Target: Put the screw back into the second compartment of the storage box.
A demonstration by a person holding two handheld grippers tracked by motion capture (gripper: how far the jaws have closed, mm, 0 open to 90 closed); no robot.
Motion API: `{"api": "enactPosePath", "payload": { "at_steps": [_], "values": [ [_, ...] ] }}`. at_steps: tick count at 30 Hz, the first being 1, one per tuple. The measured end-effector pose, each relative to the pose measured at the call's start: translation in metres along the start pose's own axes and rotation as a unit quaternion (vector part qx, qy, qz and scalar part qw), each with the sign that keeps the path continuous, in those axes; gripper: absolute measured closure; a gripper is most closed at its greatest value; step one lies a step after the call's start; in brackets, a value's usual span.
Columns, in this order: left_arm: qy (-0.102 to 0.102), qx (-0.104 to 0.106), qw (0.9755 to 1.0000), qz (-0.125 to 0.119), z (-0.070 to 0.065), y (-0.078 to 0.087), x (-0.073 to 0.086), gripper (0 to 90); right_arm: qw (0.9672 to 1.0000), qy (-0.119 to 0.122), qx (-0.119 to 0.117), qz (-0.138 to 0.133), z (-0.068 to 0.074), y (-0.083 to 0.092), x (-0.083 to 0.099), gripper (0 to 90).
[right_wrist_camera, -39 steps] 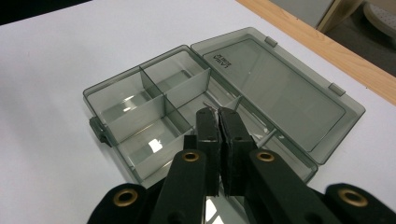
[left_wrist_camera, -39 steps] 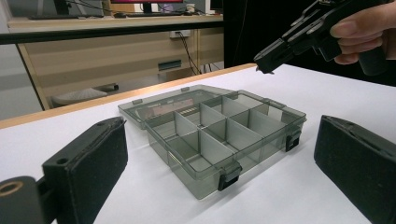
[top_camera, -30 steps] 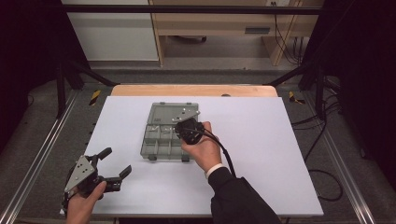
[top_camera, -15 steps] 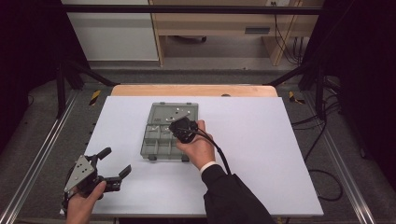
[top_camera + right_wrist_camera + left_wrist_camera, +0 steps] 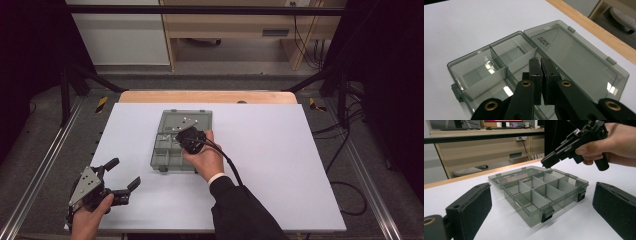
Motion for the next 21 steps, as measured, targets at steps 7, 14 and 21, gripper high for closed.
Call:
{"api": "enactPosePath", "payload": {
  "at_steps": [7,14,21],
  "values": [
    [0.000,0.000,1.0000,0.000,0.000,0.000,0.000,2.1,1.0000,-0.005,-0.002,0.004,0.003,-0.013,0.002,87.6],
    [0.001,0.000,1.0000,0.000,0.000,0.000,0.000,2.1,0.9999,-0.013,0.001,-0.008,-0.002,-0.018,0.001,71.5],
    [-0.001,0.001,1.0000,0.000,0.000,0.000,0.000,2.1,1.0000,-0.008,0.003,-0.001,-0.002,-0.006,0.002,59.2]
  ]
}}
Point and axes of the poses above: each handheld gripper's, and its own axes: y roughly backward along the jaws, x roughly out of its underside, z roughly to its left, the point moved 8 cm from there along -y, roughly forward along the jaws, and after that the axes turned 12 degrees about -y, right-handed, at the moved point
